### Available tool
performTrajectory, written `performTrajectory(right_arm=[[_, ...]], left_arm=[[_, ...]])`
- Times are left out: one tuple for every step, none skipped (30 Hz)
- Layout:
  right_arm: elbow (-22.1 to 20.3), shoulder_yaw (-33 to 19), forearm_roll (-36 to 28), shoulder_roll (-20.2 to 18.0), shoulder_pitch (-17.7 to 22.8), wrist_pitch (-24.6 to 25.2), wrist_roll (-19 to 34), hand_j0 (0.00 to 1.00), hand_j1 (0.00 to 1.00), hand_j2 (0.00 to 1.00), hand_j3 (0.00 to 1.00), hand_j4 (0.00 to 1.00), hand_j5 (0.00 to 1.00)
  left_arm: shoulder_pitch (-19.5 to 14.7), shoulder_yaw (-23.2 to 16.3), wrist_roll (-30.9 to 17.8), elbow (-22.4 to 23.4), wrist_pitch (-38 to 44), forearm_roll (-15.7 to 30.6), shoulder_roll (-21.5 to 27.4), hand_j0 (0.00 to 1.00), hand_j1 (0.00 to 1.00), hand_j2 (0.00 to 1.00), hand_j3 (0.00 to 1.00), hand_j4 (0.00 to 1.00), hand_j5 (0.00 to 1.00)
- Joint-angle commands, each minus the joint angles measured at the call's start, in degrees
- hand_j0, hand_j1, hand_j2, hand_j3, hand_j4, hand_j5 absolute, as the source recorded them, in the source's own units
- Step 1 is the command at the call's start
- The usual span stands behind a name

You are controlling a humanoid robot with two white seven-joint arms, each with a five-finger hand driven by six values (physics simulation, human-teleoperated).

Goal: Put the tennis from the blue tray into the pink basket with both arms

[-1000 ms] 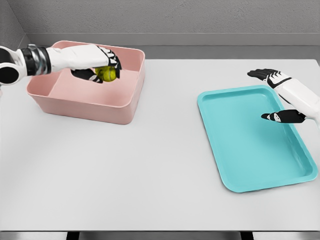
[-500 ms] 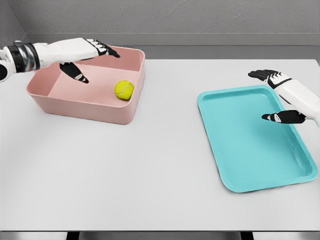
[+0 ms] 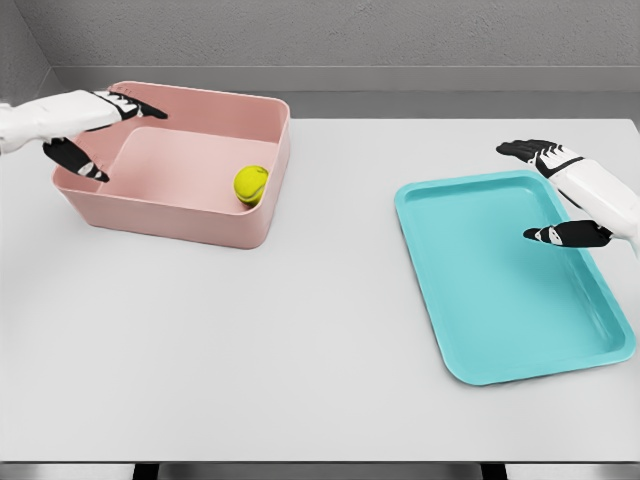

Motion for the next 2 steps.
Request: performTrajectory(right_arm=[[0.02, 0.01, -0.44, -0.04, 0.0, 0.17, -0.03, 1.0, 1.0, 1.0, 1.0, 1.0, 1.0], [0.02, 0.01, -0.44, -0.04, 0.0, 0.17, -0.03, 1.0, 1.0, 1.0, 1.0, 1.0, 1.0]], left_arm=[[0.09, 0.74, 0.03, 0.13, 0.13, 2.06, 1.82, 1.0, 1.0, 1.0, 1.0, 1.0, 1.0], [0.18, 0.74, 0.03, 0.22, 0.13, 2.06, 1.99, 1.0, 1.0, 1.0, 1.0, 1.0, 1.0]])
